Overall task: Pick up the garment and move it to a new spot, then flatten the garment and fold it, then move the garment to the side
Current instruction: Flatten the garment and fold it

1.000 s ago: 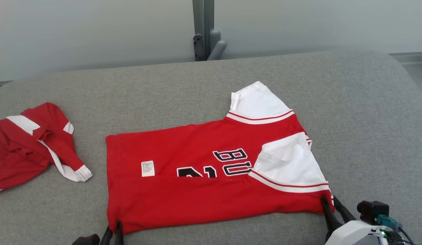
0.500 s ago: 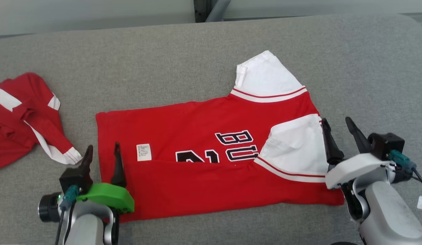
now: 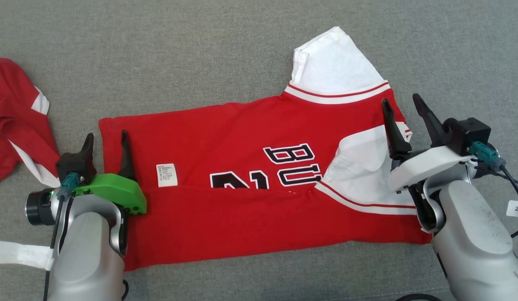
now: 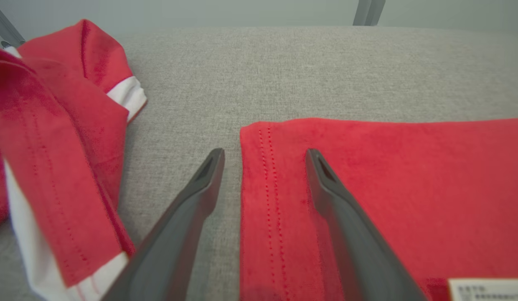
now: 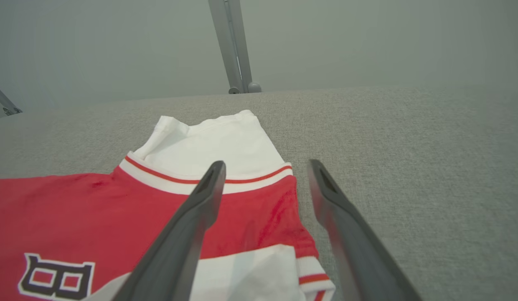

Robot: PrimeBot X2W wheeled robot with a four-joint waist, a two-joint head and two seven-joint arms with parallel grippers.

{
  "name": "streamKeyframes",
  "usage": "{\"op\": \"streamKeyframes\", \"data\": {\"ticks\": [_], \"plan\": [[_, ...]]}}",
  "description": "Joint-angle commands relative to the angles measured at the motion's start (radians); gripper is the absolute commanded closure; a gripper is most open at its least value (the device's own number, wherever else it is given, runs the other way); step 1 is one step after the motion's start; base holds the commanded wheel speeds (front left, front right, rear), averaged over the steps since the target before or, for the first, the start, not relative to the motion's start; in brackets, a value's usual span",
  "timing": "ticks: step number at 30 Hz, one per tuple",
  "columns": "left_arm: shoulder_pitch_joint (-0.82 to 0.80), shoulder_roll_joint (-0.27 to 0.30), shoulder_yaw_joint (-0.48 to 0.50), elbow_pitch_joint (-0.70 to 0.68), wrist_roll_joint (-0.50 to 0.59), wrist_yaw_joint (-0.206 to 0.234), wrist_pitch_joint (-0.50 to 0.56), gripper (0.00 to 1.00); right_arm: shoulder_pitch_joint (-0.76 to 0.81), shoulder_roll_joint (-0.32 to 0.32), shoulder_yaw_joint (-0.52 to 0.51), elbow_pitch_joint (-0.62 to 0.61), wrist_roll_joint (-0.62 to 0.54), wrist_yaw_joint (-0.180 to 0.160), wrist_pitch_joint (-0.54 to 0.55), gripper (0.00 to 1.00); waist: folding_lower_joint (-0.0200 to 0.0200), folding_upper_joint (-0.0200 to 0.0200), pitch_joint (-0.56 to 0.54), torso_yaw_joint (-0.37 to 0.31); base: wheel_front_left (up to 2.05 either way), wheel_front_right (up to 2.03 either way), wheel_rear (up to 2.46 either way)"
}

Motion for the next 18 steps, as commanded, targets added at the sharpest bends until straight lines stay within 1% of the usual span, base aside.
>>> {"op": "streamKeyframes", "data": {"ticks": [1,3,6,8,9,10,11,13,14,18], "plan": [[-0.014,0.006,-0.001,0.005,0.006,0.001,0.0,0.0,-0.006,-0.005,0.001,0.002,-0.003,-0.002,-0.002,0.0,-0.0001,-0.0001,0.01,-0.004,0.0,0.0,0.0],[-0.044,0.012,0.004,0.04,0.012,-0.001,0.0,0.0,-0.034,-0.014,0.019,0.008,0.001,-0.002,-0.002,0.0,-0.0001,-0.0001,0.02,-0.005,0.0,0.0,0.0],[-0.056,0.011,0.003,0.065,0.013,-0.006,0.0,0.0,-0.053,-0.02,0.033,0.018,0.007,-0.002,-0.002,0.0,-0.0001,-0.0001,0.027,-0.003,0.0,0.0,0.0],[-0.072,0.009,0.006,0.074,0.008,-0.009,0.0,0.0,-0.084,-0.035,0.05,0.03,0.005,-0.002,-0.002,0.0,-0.0001,-0.0001,0.036,0.001,0.0,0.0,0.0],[-0.077,0.007,0.003,0.08,0.011,-0.009,0.001,0.15,-0.098,-0.041,0.064,0.045,0.008,-0.002,-0.002,0.0,-0.0001,-0.0001,0.039,0.003,0.0,0.0,0.0],[-0.08,0.005,0.0,0.086,0.014,-0.013,0.001,0.41,-0.114,-0.048,0.077,0.061,0.008,-0.002,-0.002,0.0,-0.0001,-0.0001,0.043,0.007,0.0,0.0,0.0],[-0.084,0.003,-0.003,0.089,0.015,-0.017,0.001,0.58,-0.134,-0.058,0.092,0.084,0.01,-0.002,-0.002,0.0,-0.0001,-0.0001,0.047,0.01,0.0,0.0,0.0],[-0.093,0.001,-0.011,0.092,0.022,-0.02,0.001,0.89,-0.187,-0.073,0.125,0.133,0.022,-0.002,0.0,0.0,-0.0001,-0.0001,0.054,0.018,0.0,0.0,0.0],[-0.099,-0.001,-0.015,0.092,0.022,-0.022,0.001,1.0,-0.216,-0.082,0.142,0.159,0.027,-0.002,0.011,0.0,-0.0001,-0.0001,0.059,0.022,0.0,0.0,0.0],[-0.124,-0.011,-0.036,0.079,0.031,-0.031,0.001,1.0,-0.335,-0.118,0.205,0.244,0.052,-0.002,0.056,0.0,-0.0001,-0.0001,0.085,0.046,0.0,0.0,0.0]]}}
